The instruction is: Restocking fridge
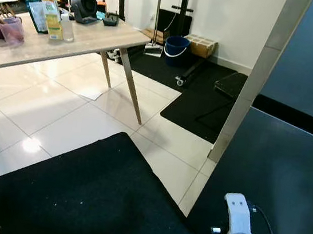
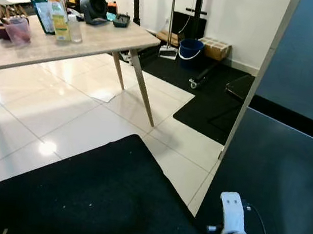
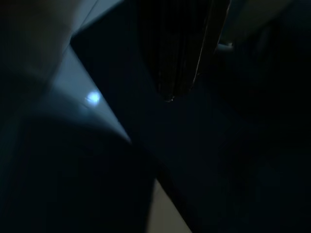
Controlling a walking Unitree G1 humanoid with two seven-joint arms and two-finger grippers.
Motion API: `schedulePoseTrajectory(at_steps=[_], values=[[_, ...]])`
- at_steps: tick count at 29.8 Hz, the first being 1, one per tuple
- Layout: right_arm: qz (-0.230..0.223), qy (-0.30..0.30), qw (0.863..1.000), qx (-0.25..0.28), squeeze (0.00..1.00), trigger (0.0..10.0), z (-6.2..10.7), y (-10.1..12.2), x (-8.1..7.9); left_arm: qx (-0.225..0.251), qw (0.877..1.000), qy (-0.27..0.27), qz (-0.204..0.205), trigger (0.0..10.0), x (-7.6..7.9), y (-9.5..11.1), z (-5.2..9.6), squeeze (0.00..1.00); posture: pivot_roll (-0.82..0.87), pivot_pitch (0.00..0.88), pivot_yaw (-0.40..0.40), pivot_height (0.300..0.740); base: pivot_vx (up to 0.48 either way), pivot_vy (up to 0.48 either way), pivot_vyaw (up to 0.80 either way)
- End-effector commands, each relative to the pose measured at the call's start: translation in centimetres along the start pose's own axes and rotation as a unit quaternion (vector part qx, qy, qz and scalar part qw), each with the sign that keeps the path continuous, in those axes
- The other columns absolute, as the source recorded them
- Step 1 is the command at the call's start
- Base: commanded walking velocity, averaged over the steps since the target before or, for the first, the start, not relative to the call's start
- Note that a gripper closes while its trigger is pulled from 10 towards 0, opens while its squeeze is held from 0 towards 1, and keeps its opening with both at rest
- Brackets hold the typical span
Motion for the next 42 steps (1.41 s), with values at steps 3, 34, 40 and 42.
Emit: schedulePoseTrajectory(at_steps=[3,34,40,42], values=[[-0.05,0.001,0.996,-0.077,0.0,10.0,1.0,-6.1,-2.0,0.006,0.999,0.031,0.001,10.0,-0.9,-0.3,0.2,0.0,0.0,0.0,0.028,0.74,0.0,0.0,0.0],[0.035,-0.004,0.992,-0.12,0.0,10.0,1.6,-7.9,-1.1,0.041,0.997,0.008,0.071,10.0,-1.0,2.8,-0.1,0.0,-0.02,0.0,-0.021,0.74,0.0,0.0,0.56],[0.041,0.003,0.993,-0.114,0.0,10.0,1.3,-7.3,-1.7,0.05,0.997,-0.001,0.067,10.0,-0.8,3.4,-0.1,0.0,-0.02,0.0,-0.032,0.74,0.0,0.0,0.7],[0.043,0.003,0.992,-0.12,0.0,10.0,1.4,-7.7,-1.7,0.053,0.996,0.001,0.072,10.0,-0.8,3.4,-0.1,0.0,-0.01,0.0,-0.032,0.74,0.0,0.0,0.71]])
Point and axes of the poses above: a point about 5 cm out from each wrist's last joint towards the gripper, its own z axis pointing back from the gripper into the wrist, its own y axis along the axis of the wrist's last joint, x = y × z, the point moved 6 cm from there along -z, pointing out of the wrist towards the gripper, and after that the axes turned 8 degrees about z, right-handed, at the moved point
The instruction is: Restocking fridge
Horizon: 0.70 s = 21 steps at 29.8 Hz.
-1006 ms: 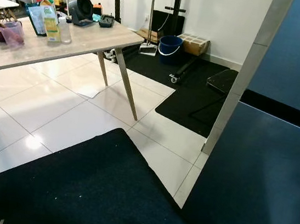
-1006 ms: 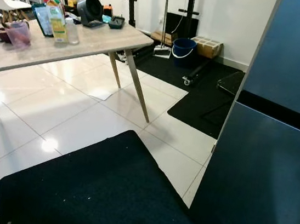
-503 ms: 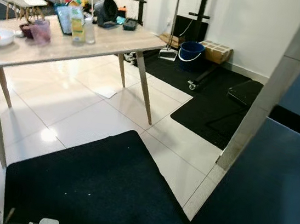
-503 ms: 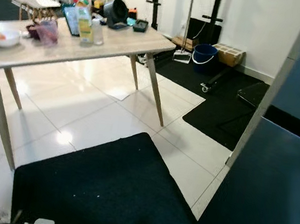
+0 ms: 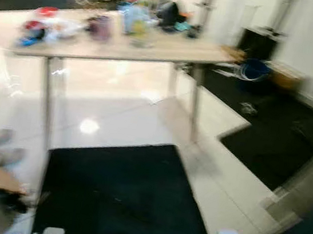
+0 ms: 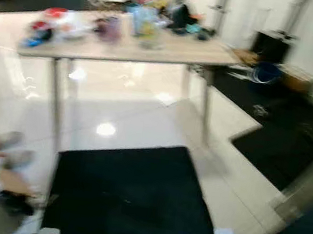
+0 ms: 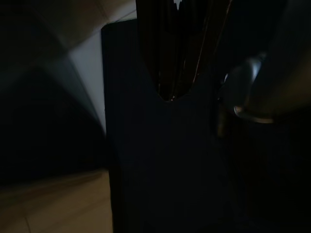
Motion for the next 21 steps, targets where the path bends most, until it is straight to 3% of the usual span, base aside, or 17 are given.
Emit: schedulePoseTrajectory(at_steps=[1,10,21], values=[[0.004,0.009,1.0,-0.02,0.0,10.0,0.0,-1.3,-0.8,0.003,1.0,0.004,0.011,10.0,-0.2,0.0,0.0,0.0,-0.01,0.0,-0.032,0.74,0.0,0.0,0.71],[0.005,0.008,1.0,-0.022,0.0,10.0,0.0,-1.3,-1.0,-0.007,1.0,-0.001,0.011,10.0,0.2,-0.2,-0.1,0.0,-0.02,0.0,-0.033,0.74,0.0,0.0,0.67],[0.012,0.0,1.0,-0.015,0.0,10.0,-0.1,-0.3,-0.7,-0.01,1.0,-0.008,0.024,10.0,0.7,-0.2,-0.1,0.0,-0.01,0.0,-0.041,0.74,0.0,0.0,0.0]])
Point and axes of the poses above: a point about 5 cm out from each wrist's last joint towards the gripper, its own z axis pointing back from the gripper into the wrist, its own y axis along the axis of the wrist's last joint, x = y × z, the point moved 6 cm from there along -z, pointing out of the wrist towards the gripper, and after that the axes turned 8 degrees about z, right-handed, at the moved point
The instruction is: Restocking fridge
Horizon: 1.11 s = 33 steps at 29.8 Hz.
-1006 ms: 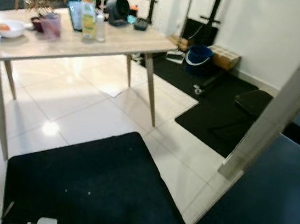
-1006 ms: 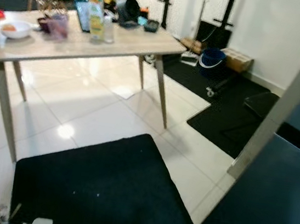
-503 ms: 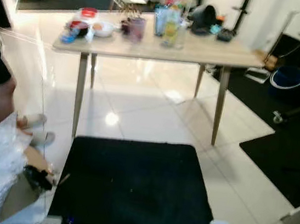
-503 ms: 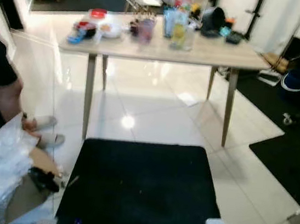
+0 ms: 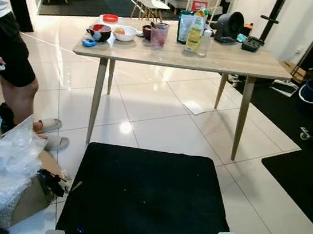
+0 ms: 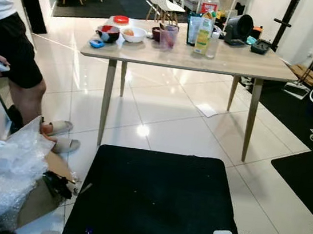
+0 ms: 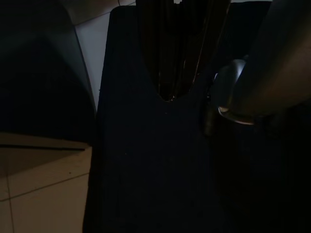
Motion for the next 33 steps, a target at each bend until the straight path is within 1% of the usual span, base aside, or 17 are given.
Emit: schedulePoseTrajectory(at_steps=[1,4,5,7,8,9,10,14,20,22,31,33], values=[[-0.001,-0.004,1.0,0.0,0.0,10.0,0.0,0.3,0.2,-0.003,1.0,-0.006,0.013,10.0,0.5,-0.1,-0.1,0.0,-0.01,0.0,-0.041,0.74,0.0,0.0,0.0],[0.002,-0.004,1.0,-0.002,0.0,10.0,0.0,0.2,0.1,-0.002,1.0,-0.007,0.013,10.0,0.5,-0.1,-0.1,0.0,-0.01,0.0,-0.041,0.74,0.0,0.0,0.0],[0.006,-0.003,1.0,-0.004,0.0,10.0,0.0,0.2,0.0,-0.001,1.0,-0.007,0.013,10.0,0.5,-0.1,-0.1,0.0,-0.01,0.0,-0.025,0.74,0.0,0.0,0.0],[0.004,0.002,1.0,-0.006,0.0,10.0,-0.1,0.0,-0.3,-0.001,1.0,-0.006,0.013,10.0,0.4,0.0,-0.1,0.0,-0.01,0.0,-0.021,0.74,0.0,0.0,0.0],[0.018,0.004,1.0,-0.01,0.0,10.0,-0.1,-0.1,-0.5,0.0,1.0,-0.005,0.012,10.0,0.4,0.0,-0.1,0.0,-0.01,0.0,-0.021,0.74,0.0,0.0,0.8],[0.018,0.004,1.0,-0.01,0.0,10.0,-0.1,-0.1,-0.5,0.0,1.0,-0.005,0.012,10.0,0.4,0.0,-0.1,0.0,-0.01,0.0,-0.021,0.74,0.0,0.0,0.8],[0.028,0.005,1.0,-0.013,0.0,10.0,-0.1,-0.2,-0.6,0.0,1.0,-0.004,0.011,10.0,0.3,0.0,-0.1,0.0,-0.01,0.0,-0.021,0.74,0.0,0.0,0.8],[0.023,0.01,1.0,-0.018,0.0,10.0,-0.1,-0.7,-1.2,0.0,1.0,-0.002,0.008,10.0,0.1,0.1,0.0,0.0,-0.01,0.0,-0.01,0.74,0.0,0.0,0.79],[0.018,0.002,0.999,-0.026,0.0,10.0,0.0,-1.4,-1.2,-0.002,1.0,-0.003,0.004,10.0,0.0,0.1,0.0,0.0,-0.01,0.0,-0.007,0.74,0.0,0.0,0.78],[0.007,-0.002,1.0,-0.027,0.0,10.0,0.0,-1.6,-1.2,-0.003,1.0,-0.003,0.004,10.0,0.0,0.0,0.0,0.0,-0.01,0.0,-0.007,0.74,0.0,0.0,0.0],[0.014,-0.002,0.999,-0.029,0.0,10.0,0.0,-1.8,-1.2,-0.004,1.0,-0.005,0.0,10.0,0.0,0.0,0.0,0.0,-0.01,0.0,-0.008,0.74,0.0,0.0,0.0],[0.015,-0.001,0.999,-0.029,0.0,10.0,0.0,-1.8,-1.2,-0.004,1.0,-0.005,0.002,10.0,0.0,0.0,0.0,0.0,-0.01,0.0,-0.011,0.74,0.266,0.0,0.0]])
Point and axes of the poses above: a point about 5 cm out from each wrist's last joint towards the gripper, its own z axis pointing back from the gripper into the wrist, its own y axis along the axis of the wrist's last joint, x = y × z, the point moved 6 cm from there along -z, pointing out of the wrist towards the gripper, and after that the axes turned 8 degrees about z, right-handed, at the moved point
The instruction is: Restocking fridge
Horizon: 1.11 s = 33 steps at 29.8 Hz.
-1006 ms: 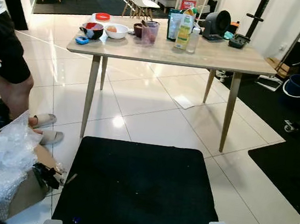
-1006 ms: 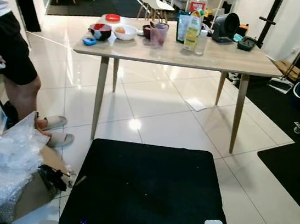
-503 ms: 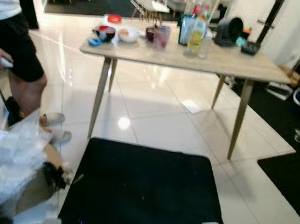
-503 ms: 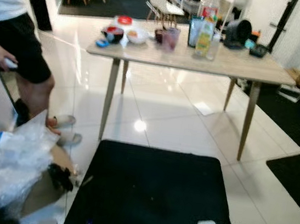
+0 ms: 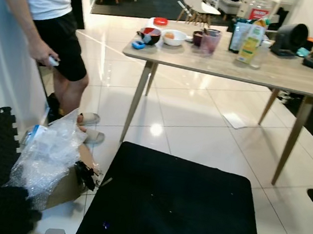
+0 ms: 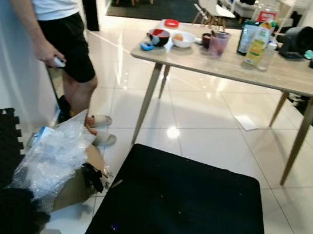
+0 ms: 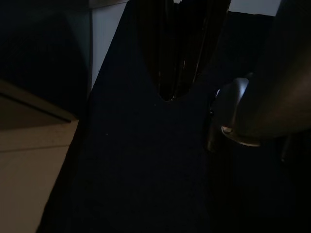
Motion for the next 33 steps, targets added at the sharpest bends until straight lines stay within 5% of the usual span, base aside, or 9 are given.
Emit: schedulePoseTrajectory(at_steps=[1,21,33], values=[[0.0,-0.003,1.0,0.001,0.0,10.0,0.01,0.08,0.27,-0.004,1.0,-0.001,-0.002,10.0,0.02,-0.11,0.0,0.0,-0.01,0.0,-0.011,0.74,0.27,0.0,0.0],[0.009,-0.007,1.0,-0.004,0.0,10.0,0.01,0.07,0.49,-0.019,0.999,0.0,-0.027,10.0,-0.14,-0.44,0.03,0.0,-0.02,0.0,-0.013,0.74,0.315,0.0,0.0],[0.006,-0.006,1.0,-0.011,0.0,10.0,0.01,-0.17,0.43,-0.021,0.999,-0.002,-0.025,10.0,-0.11,-0.44,0.02,0.0,-0.02,0.0,-0.016,0.74,0.344,0.0,-0.71]])
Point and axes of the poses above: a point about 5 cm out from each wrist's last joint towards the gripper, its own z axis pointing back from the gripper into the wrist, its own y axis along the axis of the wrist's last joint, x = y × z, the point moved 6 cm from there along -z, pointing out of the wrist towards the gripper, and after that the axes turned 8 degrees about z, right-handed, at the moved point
